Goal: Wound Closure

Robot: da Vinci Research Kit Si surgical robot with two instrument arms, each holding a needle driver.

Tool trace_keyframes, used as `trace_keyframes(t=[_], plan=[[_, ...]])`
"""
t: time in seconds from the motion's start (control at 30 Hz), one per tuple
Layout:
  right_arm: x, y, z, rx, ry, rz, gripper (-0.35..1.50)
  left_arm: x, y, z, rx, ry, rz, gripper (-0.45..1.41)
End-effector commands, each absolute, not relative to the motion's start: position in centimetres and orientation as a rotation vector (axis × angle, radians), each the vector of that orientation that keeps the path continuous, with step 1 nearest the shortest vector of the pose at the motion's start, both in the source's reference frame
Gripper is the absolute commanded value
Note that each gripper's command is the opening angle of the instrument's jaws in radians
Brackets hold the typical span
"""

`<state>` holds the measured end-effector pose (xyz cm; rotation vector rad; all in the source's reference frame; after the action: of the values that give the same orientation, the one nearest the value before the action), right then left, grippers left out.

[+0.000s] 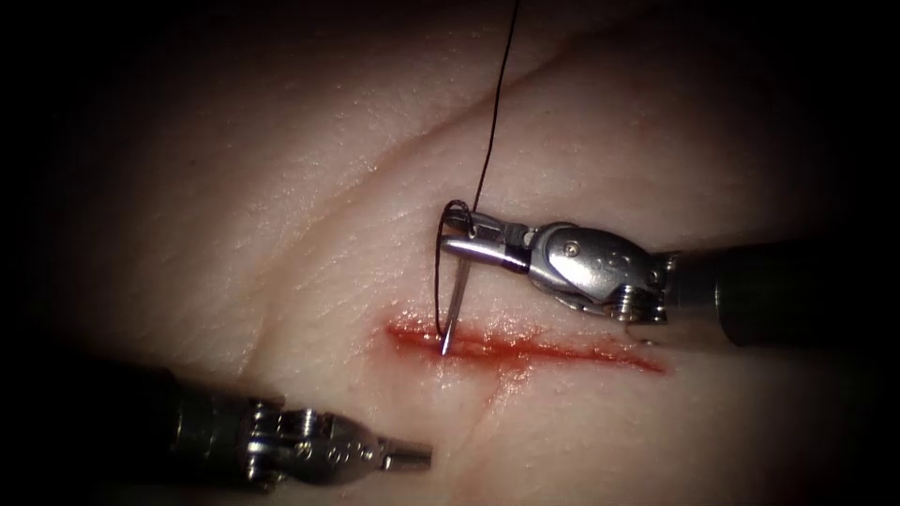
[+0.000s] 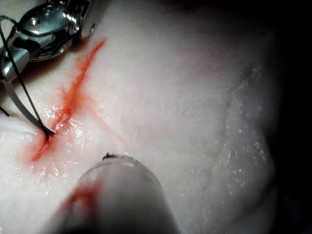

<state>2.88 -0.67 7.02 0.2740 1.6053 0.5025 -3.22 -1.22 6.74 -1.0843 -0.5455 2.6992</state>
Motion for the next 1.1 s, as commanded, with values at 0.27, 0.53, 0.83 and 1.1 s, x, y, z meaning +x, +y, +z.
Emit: trace_keyframes(t=[0.27,0.53,0.83,1.1], plan=[[2.93,-0.71,7.06,0.373,1.597,0.501,-0.35,-3.24,-1.28,6.79,-1.084,-0.550,2.699,-0.30],[3.02,-0.71,7.07,0.416,1.604,0.561,-0.35,-3.27,-1.32,6.81,-1.081,-0.543,2.701,-0.30],[3.02,-0.72,7.08,0.578,1.566,0.684,-0.35,-3.23,-1.35,6.84,-1.078,-0.547,2.696,-0.31],[3.04,-0.71,7.11,0.662,1.521,0.791,-0.35,-3.26,-1.37,6.89,-1.076,-0.540,2.697,-0.31]])
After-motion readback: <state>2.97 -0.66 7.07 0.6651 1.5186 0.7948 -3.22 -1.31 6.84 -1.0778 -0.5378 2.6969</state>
